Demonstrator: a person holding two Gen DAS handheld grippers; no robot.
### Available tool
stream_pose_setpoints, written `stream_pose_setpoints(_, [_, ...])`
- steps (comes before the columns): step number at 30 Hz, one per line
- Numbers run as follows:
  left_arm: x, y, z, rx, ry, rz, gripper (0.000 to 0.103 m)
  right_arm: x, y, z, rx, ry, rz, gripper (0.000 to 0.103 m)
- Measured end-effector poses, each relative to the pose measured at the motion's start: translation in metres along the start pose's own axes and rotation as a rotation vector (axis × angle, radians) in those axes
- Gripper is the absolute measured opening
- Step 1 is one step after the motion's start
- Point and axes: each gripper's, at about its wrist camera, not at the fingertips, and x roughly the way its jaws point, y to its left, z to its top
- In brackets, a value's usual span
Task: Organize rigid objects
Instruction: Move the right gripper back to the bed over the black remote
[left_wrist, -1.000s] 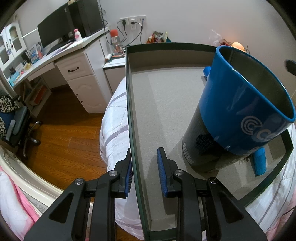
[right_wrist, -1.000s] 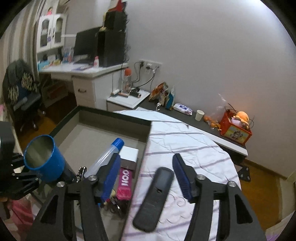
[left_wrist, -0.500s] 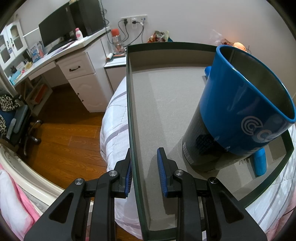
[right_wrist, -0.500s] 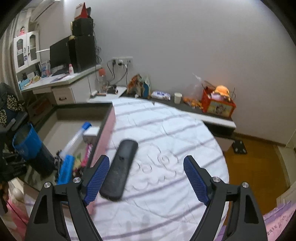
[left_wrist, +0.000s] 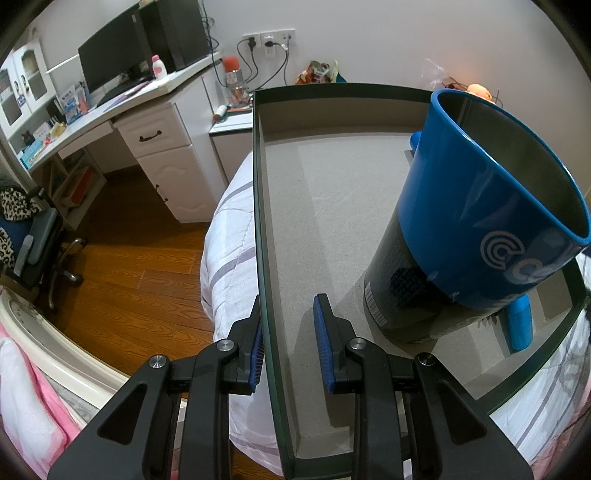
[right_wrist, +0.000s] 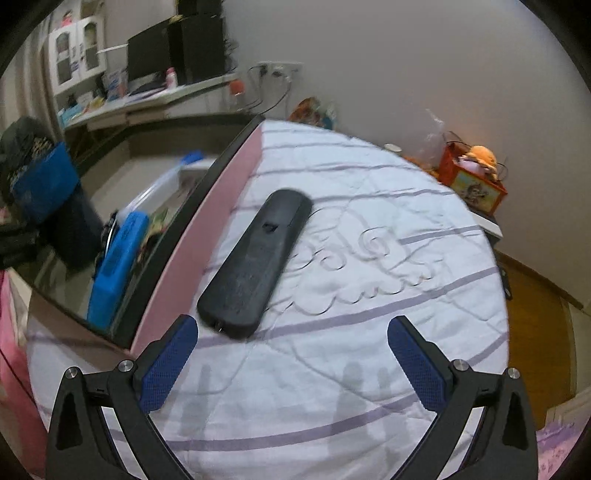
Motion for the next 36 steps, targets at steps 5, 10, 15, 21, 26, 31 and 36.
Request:
stream_pose_setpoints(5, [0.000,0.000,0.000,0.000,0.000,0.000,0.024,0.011,0.006,-0.005,-0.051,0.033,0.031,0.103])
stream_pose_setpoints(10, [0.000,0.000,0.000,0.001,0.000,0.000,0.024,0.016,0.008,-0.002,-0.086,0.033,0.063,0.103])
stream_pose_setpoints(15, [0.000,0.000,0.000,-0.001,0.000,0.000,0.024,0.019,0.005,0.004,-0.094,0.026,0.073,0.103])
stream_pose_setpoints(21, [-0.001,0.002,0.000,0.001,0.001,0.003,0.024,0.020,-0.010,0.003,-0.024,0.024,0.046,0.103])
stream_pose_setpoints(26, [-0.001,0.001,0.000,0.000,0.001,0.003,0.024,0.020,-0.032,0.000,0.057,0.033,-0.008,0.103])
stream_pose_setpoints(31, [-0.001,0.001,0.000,0.000,0.001,0.002,0.024,0.016,-0.040,0.005,0.065,0.016,-0.007,0.103])
stream_pose_setpoints(36, [-0.001,0.001,0.000,0.001,0.001,0.003,0.024,0.027,-0.029,0.019,-0.002,0.016,0.064,0.103])
